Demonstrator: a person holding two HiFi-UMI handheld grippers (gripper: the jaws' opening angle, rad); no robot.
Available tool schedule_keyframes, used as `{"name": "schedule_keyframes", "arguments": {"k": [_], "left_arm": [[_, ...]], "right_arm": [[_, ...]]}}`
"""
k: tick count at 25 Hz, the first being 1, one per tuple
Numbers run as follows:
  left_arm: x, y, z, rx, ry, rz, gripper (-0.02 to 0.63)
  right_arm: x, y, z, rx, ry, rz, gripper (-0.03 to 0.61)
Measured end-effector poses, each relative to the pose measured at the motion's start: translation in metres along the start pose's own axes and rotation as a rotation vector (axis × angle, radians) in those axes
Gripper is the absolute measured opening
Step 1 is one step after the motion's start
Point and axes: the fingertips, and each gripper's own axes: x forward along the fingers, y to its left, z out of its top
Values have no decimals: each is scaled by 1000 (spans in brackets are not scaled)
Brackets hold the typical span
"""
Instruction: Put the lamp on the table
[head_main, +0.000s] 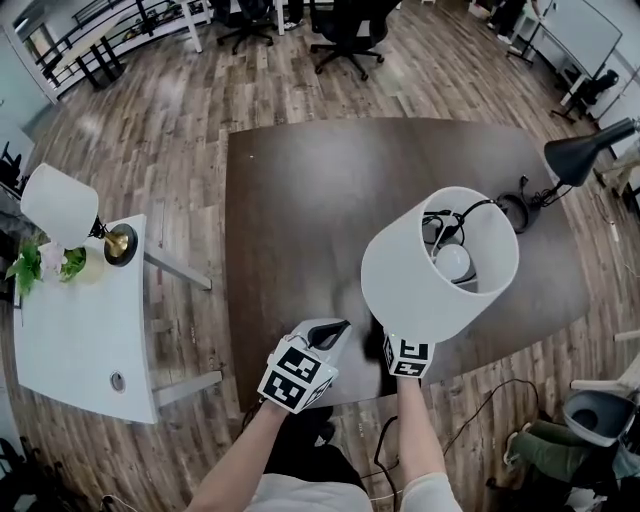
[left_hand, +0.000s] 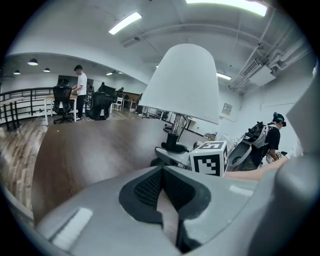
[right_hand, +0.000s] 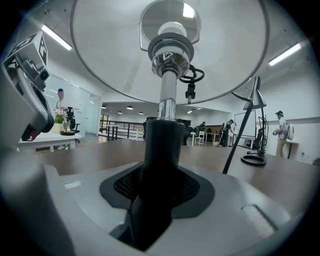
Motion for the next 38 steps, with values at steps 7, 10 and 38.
{"name": "schedule_keyframes", "arguments": {"k": [7, 10, 38], "left_arm": [[-9, 2, -4, -2, -7, 17, 0], [-12, 0, -6, -14, -9, 19, 0], [-49, -35, -18, 4, -40, 24, 0]], "right_arm": [[-2, -2, -3, -5, 23, -11, 187], [-1, -1, -6, -18, 49, -2, 187], [-60, 12, -18, 48, 74, -36, 206]]}}
